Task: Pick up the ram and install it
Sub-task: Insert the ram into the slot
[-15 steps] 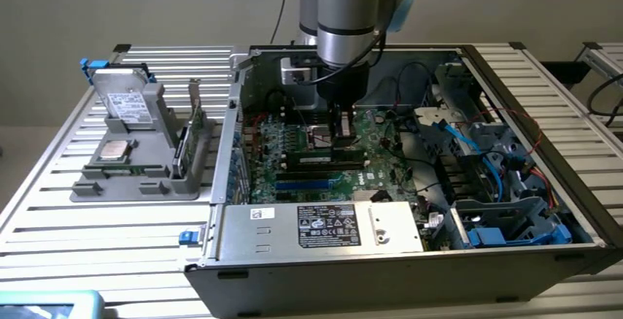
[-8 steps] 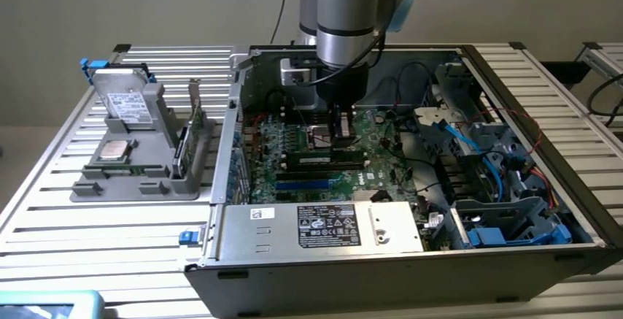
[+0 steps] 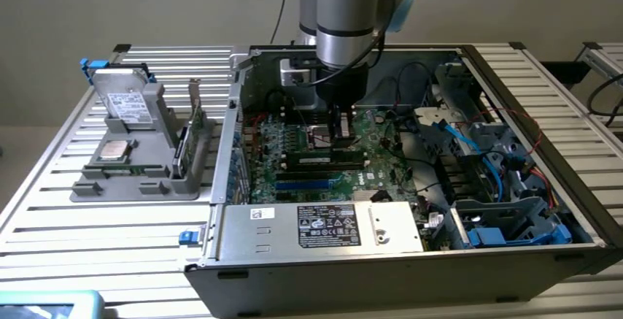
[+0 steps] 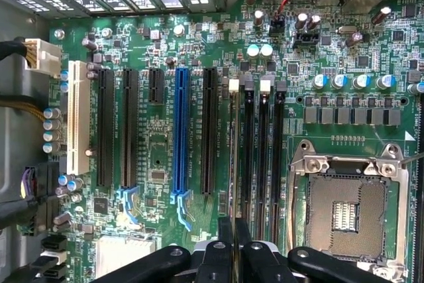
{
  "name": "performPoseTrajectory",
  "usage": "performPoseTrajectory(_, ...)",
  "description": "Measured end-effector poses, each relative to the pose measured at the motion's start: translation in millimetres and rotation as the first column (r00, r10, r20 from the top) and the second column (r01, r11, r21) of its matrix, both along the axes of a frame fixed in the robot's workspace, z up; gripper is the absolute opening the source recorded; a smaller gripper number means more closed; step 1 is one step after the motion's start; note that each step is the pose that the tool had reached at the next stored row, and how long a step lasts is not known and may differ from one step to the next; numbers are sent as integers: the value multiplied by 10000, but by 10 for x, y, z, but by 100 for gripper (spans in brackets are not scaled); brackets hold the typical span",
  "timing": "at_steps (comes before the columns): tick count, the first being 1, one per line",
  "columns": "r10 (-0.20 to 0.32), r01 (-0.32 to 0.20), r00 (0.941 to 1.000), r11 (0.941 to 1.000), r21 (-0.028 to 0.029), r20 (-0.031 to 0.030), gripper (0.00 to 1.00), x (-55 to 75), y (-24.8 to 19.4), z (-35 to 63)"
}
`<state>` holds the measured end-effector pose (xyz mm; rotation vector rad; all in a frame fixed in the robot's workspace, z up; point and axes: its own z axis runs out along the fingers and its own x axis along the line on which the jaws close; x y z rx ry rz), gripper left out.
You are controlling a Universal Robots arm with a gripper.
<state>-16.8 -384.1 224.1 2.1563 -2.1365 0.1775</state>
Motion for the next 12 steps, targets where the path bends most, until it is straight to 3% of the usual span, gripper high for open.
performPoseTrajectory(7, 18, -18, 10000, 10000, -1, -2, 15, -2, 0, -2)
performPoseTrajectory(10, 25, -25, 10000, 10000, 0, 0, 27, 0, 0, 2)
performPoseTrajectory(12, 27, -27, 10000, 10000, 0, 0, 27, 16, 0, 21)
